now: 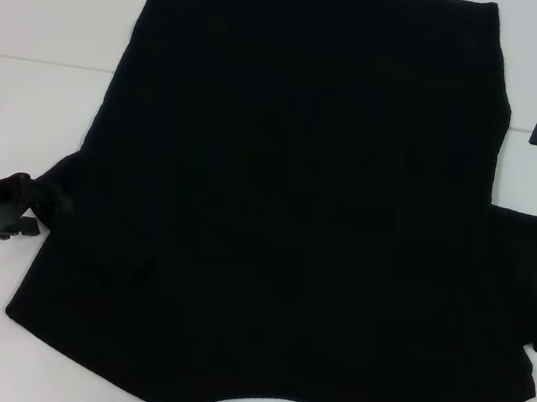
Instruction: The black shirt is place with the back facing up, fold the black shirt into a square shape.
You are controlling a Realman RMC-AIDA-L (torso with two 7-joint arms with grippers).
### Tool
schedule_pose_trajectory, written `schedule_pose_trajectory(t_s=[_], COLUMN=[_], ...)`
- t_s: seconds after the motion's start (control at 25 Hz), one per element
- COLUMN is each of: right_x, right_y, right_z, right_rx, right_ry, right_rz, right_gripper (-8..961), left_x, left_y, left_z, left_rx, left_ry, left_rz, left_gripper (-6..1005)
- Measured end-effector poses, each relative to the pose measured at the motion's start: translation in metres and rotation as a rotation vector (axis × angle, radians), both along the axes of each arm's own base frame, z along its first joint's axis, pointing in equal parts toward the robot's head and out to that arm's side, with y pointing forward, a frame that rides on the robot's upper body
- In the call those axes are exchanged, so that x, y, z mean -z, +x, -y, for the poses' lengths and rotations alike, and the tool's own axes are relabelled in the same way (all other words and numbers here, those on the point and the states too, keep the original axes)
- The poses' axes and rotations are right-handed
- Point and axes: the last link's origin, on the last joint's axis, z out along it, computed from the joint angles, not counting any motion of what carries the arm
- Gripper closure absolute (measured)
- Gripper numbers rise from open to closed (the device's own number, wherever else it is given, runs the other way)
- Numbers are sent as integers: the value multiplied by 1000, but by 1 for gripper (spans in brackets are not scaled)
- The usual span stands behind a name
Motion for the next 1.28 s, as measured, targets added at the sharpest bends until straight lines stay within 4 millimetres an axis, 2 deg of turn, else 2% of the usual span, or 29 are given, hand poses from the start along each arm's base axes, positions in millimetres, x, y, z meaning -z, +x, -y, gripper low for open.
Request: schedule_pose_trajectory(t_s=[0.92,1.28], right_x=[-1,-2], right_y=[0,1], right_z=[0,-1], right_rx=[1,3], right_ry=[3,7], right_rz=[2,3], right_gripper=[101,101], left_x=[8,14], left_y=[16,34], left_z=[-23,-30], left_rx=[49,135], left_ry=[21,20], left_rz=[14,68], left_gripper=[398,399])
